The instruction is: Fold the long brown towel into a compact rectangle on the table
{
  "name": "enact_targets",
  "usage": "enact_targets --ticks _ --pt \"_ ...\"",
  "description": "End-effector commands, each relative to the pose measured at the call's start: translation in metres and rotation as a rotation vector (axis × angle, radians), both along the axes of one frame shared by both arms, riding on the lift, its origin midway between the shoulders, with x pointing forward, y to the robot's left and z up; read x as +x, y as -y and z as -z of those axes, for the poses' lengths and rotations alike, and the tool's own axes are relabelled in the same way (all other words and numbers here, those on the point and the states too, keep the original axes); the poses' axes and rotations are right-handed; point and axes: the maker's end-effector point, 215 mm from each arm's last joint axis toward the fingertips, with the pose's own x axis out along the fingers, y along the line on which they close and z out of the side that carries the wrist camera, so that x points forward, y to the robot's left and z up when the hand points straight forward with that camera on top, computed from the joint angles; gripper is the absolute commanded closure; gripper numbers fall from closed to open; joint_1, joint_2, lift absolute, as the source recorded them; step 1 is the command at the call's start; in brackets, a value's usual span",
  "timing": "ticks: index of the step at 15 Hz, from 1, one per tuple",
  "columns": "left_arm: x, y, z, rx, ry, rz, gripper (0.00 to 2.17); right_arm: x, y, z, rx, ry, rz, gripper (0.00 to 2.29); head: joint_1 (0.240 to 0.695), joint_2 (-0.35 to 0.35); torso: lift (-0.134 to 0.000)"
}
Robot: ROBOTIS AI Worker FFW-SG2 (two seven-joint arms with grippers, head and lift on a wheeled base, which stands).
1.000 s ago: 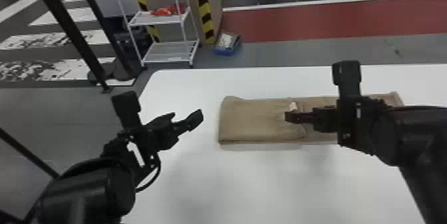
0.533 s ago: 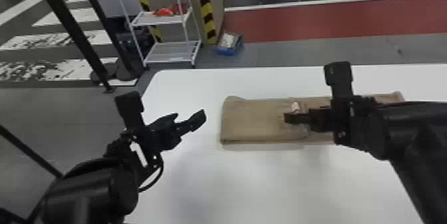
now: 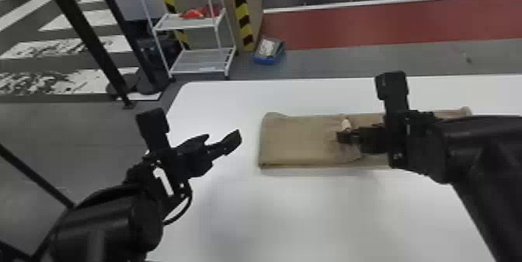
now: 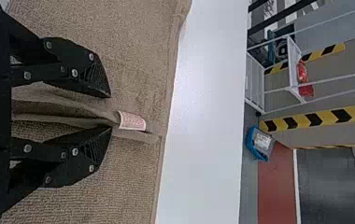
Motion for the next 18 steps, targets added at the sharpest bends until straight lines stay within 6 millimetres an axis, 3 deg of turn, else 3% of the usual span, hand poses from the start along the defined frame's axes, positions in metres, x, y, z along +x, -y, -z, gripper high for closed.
enact_targets --ticks 1,4,10,16,18 --pt "0.0 0.001 0.002 -0.003 -0.004 -0.001 0.09 -0.003 -0.001 0.003 0.006 -0.007 0.0 0.77 0.695 0.235 -0.123" --pt "-0.001 -0.002 0.003 -0.004 -0.005 -0.005 0.09 -0.013 0.001 0.009 -0.002 -0.025 0.004 0.48 0.695 0.236 -0.123" --pt "-0.002 -0.006 0.004 -0.007 -0.007 -0.011 0.09 -0.015 0.004 0.01 -0.032 -0.04 0.001 0.48 0.695 0.238 -0.123" --pt "-0.004 -0.01 0.007 -0.013 -0.011 -0.018 0.09 -0.017 0.003 0.011 -0.03 -0.042 0.001 1.24 0.695 0.245 -0.123" --pt "-0.003 -0.012 0.007 -0.013 -0.011 -0.021 0.09 -0.018 0.003 0.012 -0.026 -0.045 0.001 1.26 0.695 0.246 -0.123"
